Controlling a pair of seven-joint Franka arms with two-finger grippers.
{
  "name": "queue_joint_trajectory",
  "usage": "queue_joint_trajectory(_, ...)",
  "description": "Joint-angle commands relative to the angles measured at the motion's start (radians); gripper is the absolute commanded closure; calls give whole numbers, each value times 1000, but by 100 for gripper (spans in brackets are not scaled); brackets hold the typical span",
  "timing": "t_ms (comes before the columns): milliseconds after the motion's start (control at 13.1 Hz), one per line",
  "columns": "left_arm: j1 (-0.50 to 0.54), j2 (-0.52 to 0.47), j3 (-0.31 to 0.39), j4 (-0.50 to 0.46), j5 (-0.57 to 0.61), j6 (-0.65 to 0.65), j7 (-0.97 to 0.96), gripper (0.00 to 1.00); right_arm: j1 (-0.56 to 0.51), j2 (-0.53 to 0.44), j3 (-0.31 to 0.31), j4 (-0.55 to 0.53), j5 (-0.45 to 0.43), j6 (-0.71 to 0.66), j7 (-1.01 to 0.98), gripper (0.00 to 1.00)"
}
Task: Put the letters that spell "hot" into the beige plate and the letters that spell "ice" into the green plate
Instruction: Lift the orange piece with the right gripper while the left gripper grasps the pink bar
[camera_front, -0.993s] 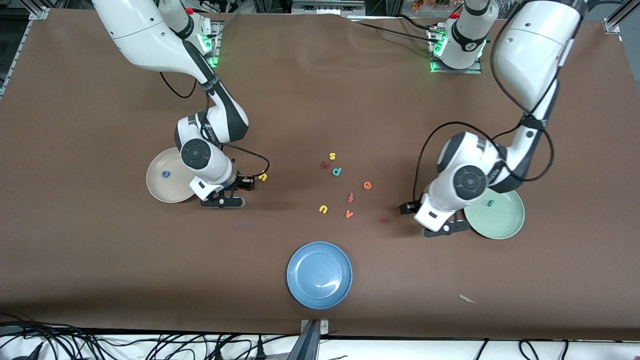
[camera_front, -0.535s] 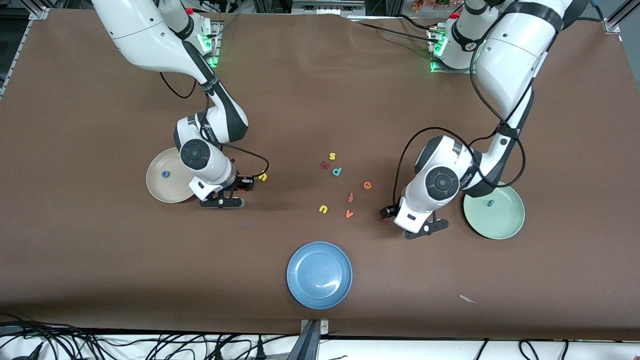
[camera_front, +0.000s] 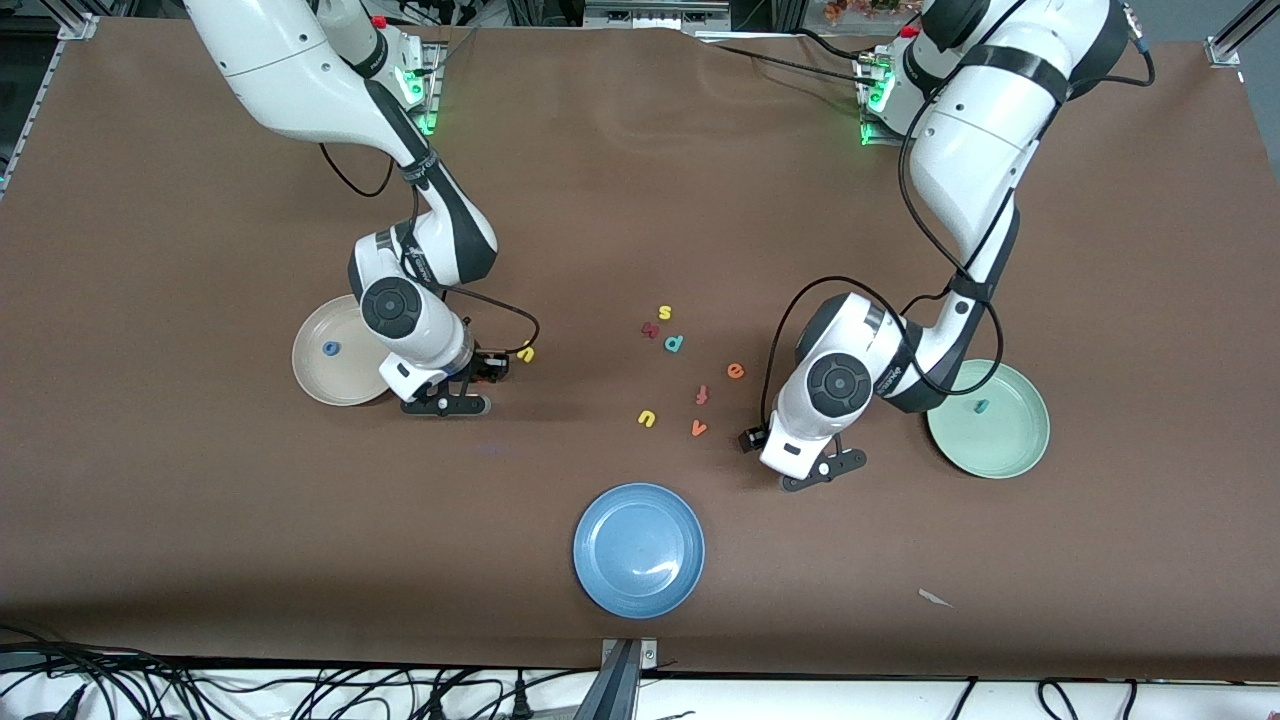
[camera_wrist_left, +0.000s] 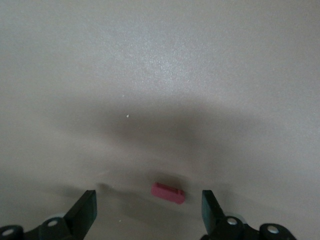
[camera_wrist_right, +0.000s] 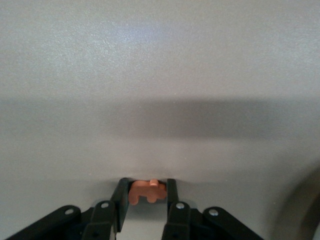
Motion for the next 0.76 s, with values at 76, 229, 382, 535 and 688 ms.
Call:
queue_joint_trajectory(76,-19,34,17,64,-20,-8,-6,21,-3,22,-2,43,3,-29,-2,80)
queue_joint_trajectory(229,-20,36,17,62,-20,-8,-22,26,-10,-10,-12,94,7,-159,-1,80)
queue_joint_trajectory(382,-34,37,17,62,-20,-8,-45,30,-10,-56,-52,117,7,-269,-2,80)
queue_joint_trajectory(535,-34,37,17,62,-20,-8,-48,34,-10,-114,-109,109,3,-393,-28,80)
queue_joint_trajectory(688,-36,37,17,62,-20,-8,-61,37,-10,-150,-173,71,3,-461,-120,80)
